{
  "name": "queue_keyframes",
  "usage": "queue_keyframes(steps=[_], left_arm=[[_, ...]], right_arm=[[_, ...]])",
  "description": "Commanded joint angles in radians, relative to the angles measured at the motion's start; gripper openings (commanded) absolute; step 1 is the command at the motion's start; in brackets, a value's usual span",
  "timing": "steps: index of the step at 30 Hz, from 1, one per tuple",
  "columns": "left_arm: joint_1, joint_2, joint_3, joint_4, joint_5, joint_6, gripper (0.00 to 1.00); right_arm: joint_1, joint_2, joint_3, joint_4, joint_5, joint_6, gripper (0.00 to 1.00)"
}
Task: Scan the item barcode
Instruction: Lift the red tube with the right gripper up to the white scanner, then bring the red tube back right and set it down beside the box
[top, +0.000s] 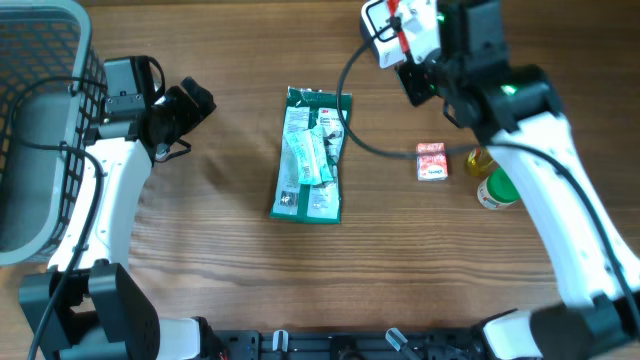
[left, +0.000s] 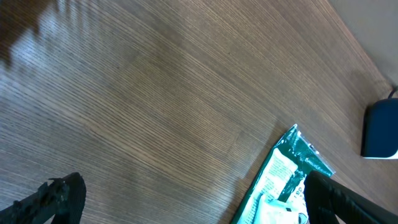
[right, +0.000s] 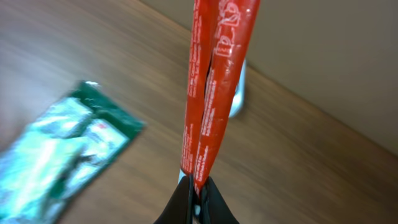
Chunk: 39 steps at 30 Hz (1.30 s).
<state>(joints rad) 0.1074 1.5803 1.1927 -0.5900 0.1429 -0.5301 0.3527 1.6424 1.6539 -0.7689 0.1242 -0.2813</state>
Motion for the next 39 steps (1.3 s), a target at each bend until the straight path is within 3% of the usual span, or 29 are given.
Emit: queue_keyframes(steps=[1, 12, 17, 22, 39], left_arm=[[0.002, 0.004, 0.005, 0.003, -0.006, -0.009, 1.0], [0.002, 0.004, 0.005, 0.003, -0.006, -0.009, 1.0], [0.002, 0.004, 0.005, 0.003, -0.006, -0.009, 1.0], [0.002, 0.004, 0.005, 0.003, -0.006, -0.009, 1.0], [0.002, 0.004, 0.005, 0.003, -0.006, -0.009, 1.0]], right_arm=[[0.003, 0.127, 0.008, 0.077, 0.201, -0.064, 0.04], [0.004, 0.499, 0.008, 0.384, 0.541, -0.528, 0.05], [0.008, 0.571, 0.008, 0.49, 0.689, -0.608, 0.04], [0.015, 0.576, 0.008, 0.577, 0.7, -0.733, 0.04], [-0.008, 0.642, 0.008, 0.689, 0.742, -0.769, 0.04]])
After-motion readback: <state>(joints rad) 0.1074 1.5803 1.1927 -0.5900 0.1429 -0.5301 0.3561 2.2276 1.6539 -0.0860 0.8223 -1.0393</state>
